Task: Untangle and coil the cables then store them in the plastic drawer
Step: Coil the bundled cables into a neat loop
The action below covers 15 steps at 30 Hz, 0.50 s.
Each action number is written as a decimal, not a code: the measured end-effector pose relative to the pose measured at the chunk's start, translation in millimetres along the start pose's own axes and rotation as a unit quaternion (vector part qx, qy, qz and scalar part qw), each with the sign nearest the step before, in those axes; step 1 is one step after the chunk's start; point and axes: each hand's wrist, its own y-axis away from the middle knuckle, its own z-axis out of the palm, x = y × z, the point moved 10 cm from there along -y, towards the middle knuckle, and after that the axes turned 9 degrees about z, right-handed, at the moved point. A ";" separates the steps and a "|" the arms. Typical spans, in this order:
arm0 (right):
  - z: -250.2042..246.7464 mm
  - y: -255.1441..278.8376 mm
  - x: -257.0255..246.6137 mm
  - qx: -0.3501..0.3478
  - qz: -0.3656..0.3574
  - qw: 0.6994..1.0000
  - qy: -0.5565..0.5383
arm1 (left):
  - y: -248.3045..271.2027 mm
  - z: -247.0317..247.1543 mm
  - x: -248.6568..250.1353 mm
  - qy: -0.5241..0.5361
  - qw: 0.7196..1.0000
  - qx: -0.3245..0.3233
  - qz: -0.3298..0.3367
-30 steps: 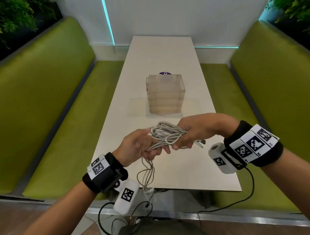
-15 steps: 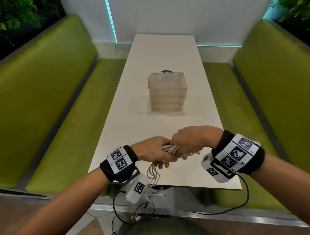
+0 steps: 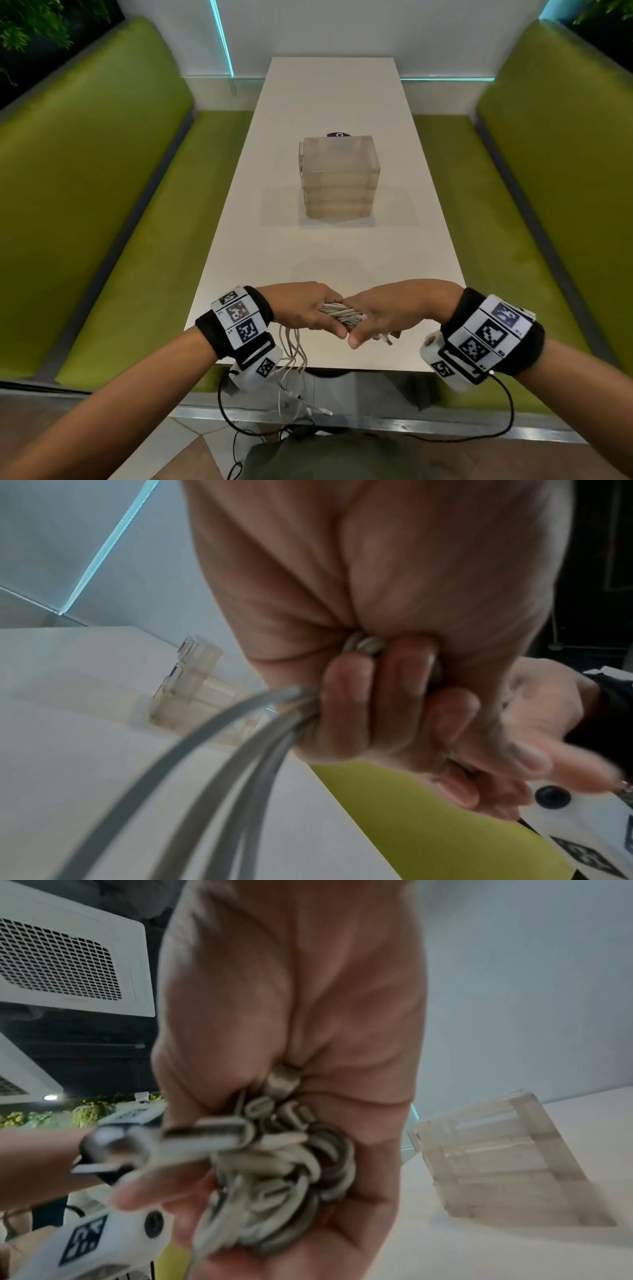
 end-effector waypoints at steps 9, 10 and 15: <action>-16.3 11.8 3.2 0.069 0.020 0.989 0.133 | -1.6 -3.3 1.4 0.110 0.990 0.089 0.010; -22.4 15.3 2.0 0.080 0.018 0.987 0.141 | 1.9 -5.3 3.0 0.166 0.979 0.114 0.022; -51.5 27.9 -7.2 0.128 -0.003 0.981 0.149 | 21.5 -13.0 9.7 0.283 0.927 0.215 0.118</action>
